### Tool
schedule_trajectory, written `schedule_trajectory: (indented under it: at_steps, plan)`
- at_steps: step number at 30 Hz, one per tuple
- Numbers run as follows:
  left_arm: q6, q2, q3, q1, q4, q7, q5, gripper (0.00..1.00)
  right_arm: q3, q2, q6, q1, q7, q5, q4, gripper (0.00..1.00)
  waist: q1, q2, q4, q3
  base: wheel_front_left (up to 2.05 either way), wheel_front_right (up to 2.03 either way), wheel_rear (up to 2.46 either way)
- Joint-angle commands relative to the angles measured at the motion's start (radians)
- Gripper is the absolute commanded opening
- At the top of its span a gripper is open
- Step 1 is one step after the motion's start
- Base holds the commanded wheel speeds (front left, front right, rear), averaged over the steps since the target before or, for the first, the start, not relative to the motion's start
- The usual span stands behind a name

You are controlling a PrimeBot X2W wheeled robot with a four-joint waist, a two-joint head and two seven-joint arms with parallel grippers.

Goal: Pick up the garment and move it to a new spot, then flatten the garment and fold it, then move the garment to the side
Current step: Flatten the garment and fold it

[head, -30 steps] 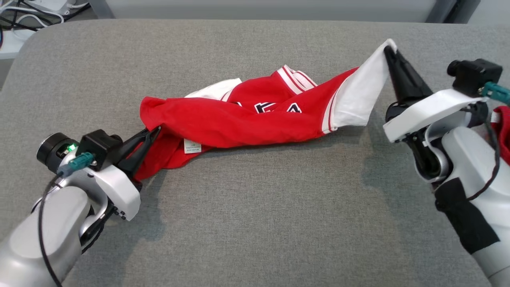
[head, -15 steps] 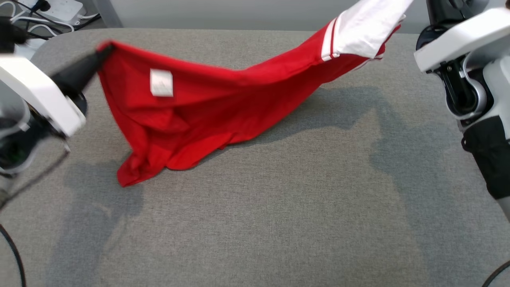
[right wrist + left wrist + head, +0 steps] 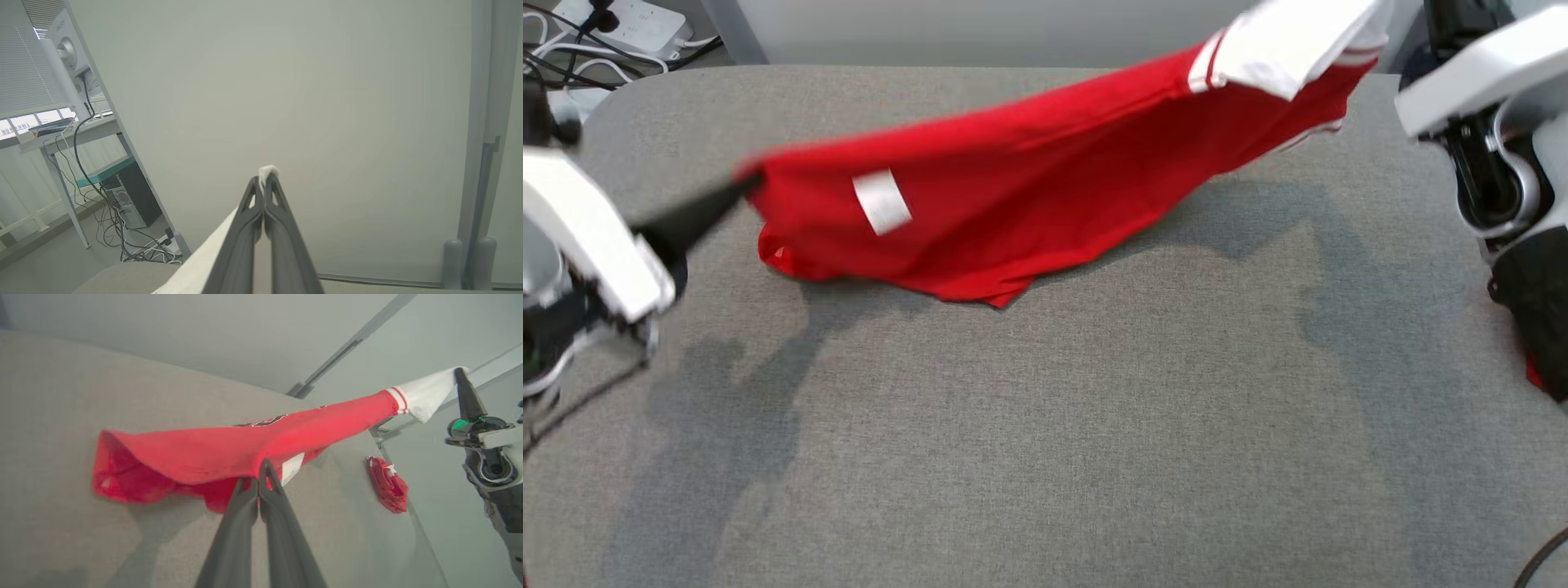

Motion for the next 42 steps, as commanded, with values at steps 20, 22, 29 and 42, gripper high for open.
schedule_trajectory:
  at_steps: [20,22,29,42]
  plan:
    - [0.098,0.044,0.042,0.102,-0.066,-0.042,-0.114,0.0,0.081,0.025,0.004,0.086,0.009,0.039,-0.121,0.0,0.0,0.0,-0.059,0.13,0.0,0.0,0.0]
    - [0.074,0.005,0.032,0.09,0.009,-0.099,-0.058,0.0,0.091,0.034,0.004,0.084,0.006,0.033,-0.131,0.0,0.0,0.0,-0.074,0.151,0.0,0.0,0.0]
    - [0.01,-0.08,-0.054,0.05,0.169,-0.327,0.227,1.0,0.106,0.039,0.004,0.102,-0.009,0.024,-0.135,0.0,0.0,0.0,-0.07,0.153,0.0,0.0,0.0]
    - [0.02,-0.152,-0.18,0.09,0.215,-0.634,0.711,1.0,0.103,0.042,0.004,0.153,-0.023,0.038,-0.119,0.0,0.0,0.0,0.016,0.103,0.0,0.0,0.0]
